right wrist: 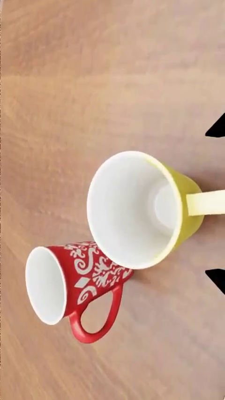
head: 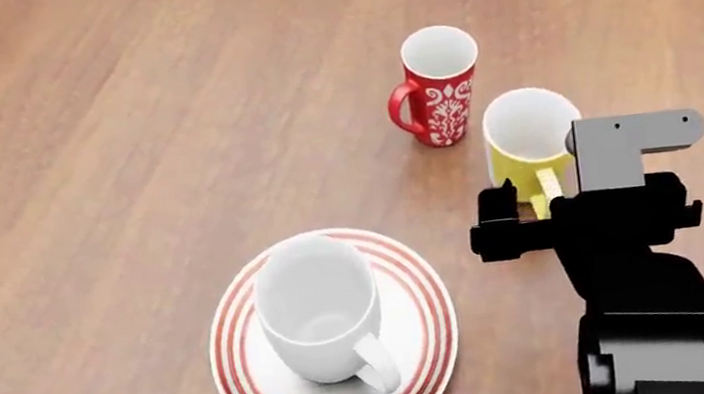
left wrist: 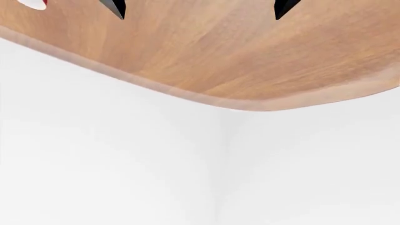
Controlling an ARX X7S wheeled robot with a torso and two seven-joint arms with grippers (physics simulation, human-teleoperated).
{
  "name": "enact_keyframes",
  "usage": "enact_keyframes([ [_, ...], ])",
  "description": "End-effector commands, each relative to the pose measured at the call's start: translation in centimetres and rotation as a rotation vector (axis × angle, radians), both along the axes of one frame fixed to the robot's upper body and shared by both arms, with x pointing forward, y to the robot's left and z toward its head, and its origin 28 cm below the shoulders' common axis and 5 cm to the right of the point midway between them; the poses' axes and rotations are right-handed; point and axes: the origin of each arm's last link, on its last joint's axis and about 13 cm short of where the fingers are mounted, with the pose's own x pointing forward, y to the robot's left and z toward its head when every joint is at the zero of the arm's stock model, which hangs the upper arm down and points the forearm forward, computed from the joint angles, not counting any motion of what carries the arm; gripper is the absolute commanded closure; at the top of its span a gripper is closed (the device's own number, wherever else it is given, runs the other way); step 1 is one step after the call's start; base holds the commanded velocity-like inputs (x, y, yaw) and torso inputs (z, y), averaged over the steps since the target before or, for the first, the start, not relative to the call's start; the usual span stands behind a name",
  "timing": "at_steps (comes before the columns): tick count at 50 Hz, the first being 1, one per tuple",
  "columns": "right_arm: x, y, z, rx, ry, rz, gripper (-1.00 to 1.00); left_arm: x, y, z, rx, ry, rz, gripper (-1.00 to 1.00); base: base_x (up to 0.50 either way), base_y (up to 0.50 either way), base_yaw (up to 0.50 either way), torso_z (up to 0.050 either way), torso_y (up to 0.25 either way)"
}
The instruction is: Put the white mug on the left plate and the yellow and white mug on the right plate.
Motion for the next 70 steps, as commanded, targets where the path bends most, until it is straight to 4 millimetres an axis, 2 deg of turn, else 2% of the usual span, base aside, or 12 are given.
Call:
enact_keyframes([
  [1, -0.2, 0.0, 0.5, 0.0, -0.01, -0.007, -1.0, 0.0, 0.1, 0.0, 0.004, -0.004, -0.002, -1.0, 0.0, 0.0, 0.0, 0.009, -0.033],
  [15, 0.1, 0.0, 0.6, -0.008, -0.008, 0.002, -1.0, 0.0, 0.0, 0.1, 0.001, -0.003, 0.007, -1.0, 0.0, 0.0, 0.0, 0.016, -0.201],
  [23, 0.1, 0.0, 0.7, -0.008, -0.016, 0.007, -1.0, 0.1, 0.0, 0.0, -0.011, 0.01, 0.012, -1.0, 0.0, 0.0, 0.0, 0.001, -0.006],
  [42, -0.3, 0.2, 2.1, -0.01, -0.157, 0.0, -1.0, 0.2, 0.1, 0.0, -0.002, 0.001, 0.013, -1.0, 0.0, 0.0, 0.0, 0.0, 0.0],
  [50, -0.3, 0.2, 2.0, -0.017, -0.149, 0.005, -1.0, 0.1, 0.0, 0.0, -0.003, -0.009, -0.012, -1.0, 0.0, 0.0, 0.0, 0.01, -0.157],
  [64, -0.1, 0.0, 1.1, -0.004, -0.131, -0.003, -1.0, 0.1, 0.1, 0.0, -0.003, -0.009, 0.002, -1.0, 0.0, 0.0, 0.0, 0.0, 0.0],
  [65, -0.1, 0.0, 1.1, 0.006, -0.13, -0.003, 1.0, 0.1, 0.1, 0.0, -0.002, -0.007, 0.001, -1.0, 0.0, 0.0, 0.0, 0.0, 0.0],
  [70, 0.0, 0.0, 0.7, 0.019, -0.114, -0.003, 1.0, 0.1, 0.1, 0.1, -0.004, -0.007, 0.004, -1.0, 0.0, 0.0, 0.0, 0.0, 0.0],
])
